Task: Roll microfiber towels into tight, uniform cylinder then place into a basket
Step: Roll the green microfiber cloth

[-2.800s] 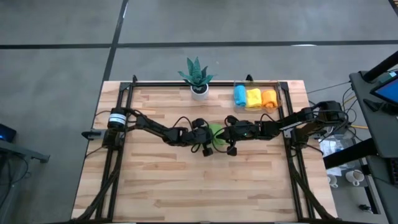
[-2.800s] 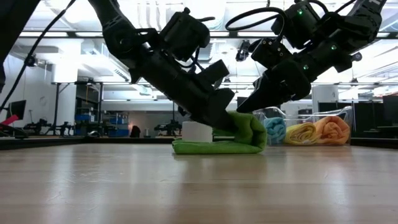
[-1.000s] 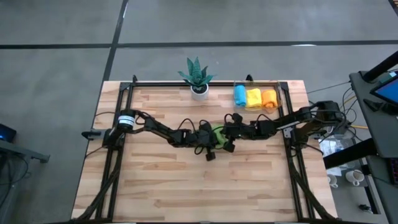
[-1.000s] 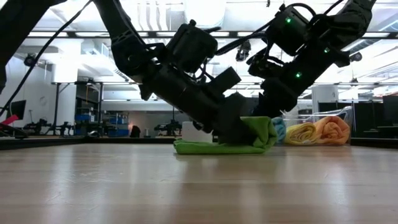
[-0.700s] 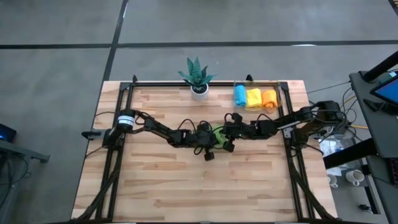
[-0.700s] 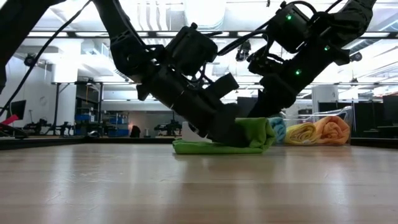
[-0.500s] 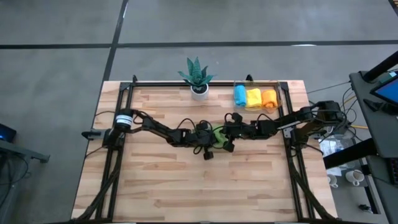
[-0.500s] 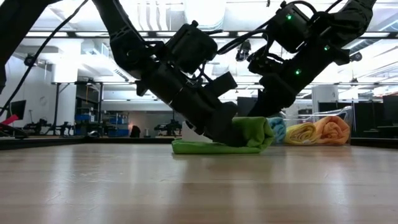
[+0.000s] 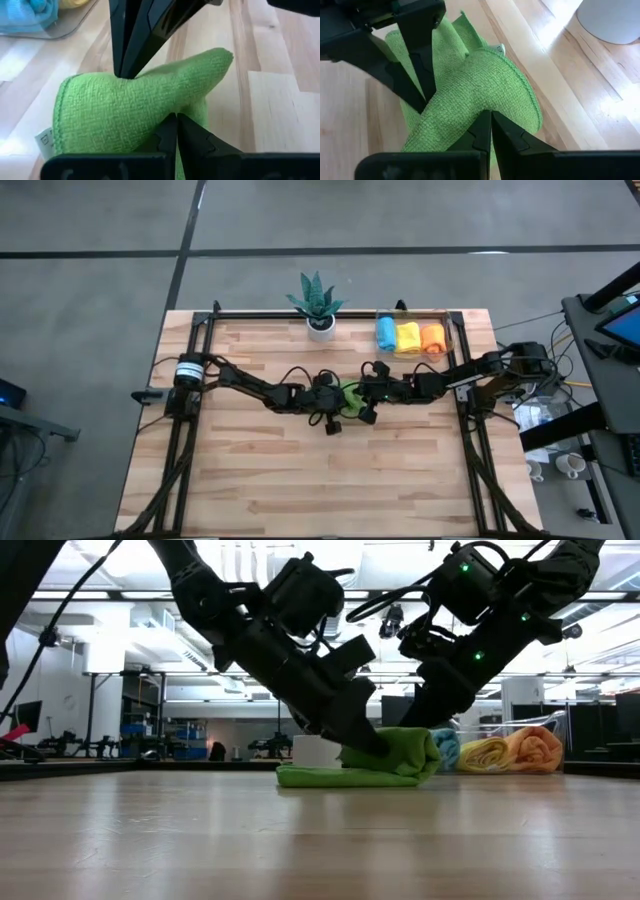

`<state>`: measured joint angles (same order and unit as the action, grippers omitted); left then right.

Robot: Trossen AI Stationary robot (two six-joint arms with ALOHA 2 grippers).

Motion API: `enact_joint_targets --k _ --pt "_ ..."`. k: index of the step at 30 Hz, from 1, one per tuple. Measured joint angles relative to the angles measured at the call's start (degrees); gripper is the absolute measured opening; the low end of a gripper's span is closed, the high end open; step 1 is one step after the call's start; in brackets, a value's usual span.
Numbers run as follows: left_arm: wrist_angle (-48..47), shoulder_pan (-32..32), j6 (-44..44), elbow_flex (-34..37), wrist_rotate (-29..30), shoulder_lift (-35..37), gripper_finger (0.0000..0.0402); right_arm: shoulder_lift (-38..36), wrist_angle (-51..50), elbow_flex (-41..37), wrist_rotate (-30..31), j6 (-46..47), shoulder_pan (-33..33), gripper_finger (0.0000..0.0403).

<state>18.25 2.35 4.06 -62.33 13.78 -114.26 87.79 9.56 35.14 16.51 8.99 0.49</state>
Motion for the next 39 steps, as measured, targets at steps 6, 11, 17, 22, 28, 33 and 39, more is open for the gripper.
enact_joint_targets --k 6,11,17,22,28,33,39 --pt "-1.68 -0.12 -0.05 0.00 3.19 0.04 0.0000 0.00 0.00 0.00 0.00 0.02 0.00 0.0008" --pt "-1.71 -1.07 -1.45 0.00 6.59 0.04 0.0000 0.00 0.13 0.00 -2.01 1.11 0.00 0.0008" --pt "-1.52 -2.78 -1.43 0.10 7.18 -0.18 0.0000 0.00 2.51 0.00 -4.77 1.11 0.02 0.0008" --pt "-0.23 -2.99 -1.42 0.11 5.85 -2.06 0.0000 0.25 4.56 0.00 -4.85 1.10 0.02 0.0008" --pt "0.51 -3.10 -1.45 0.12 4.46 -3.37 0.0000 3.78 8.55 0.02 -4.84 1.07 0.02 0.0008" --pt "0.53 -3.11 -2.35 0.09 4.50 -2.86 0.0000 6.68 9.44 1.55 -4.86 1.03 -0.02 0.0008" --pt "-1.51 -3.10 -5.98 0.20 5.22 -2.80 0.0000 9.24 9.23 4.25 -5.50 0.81 0.00 0.0008"
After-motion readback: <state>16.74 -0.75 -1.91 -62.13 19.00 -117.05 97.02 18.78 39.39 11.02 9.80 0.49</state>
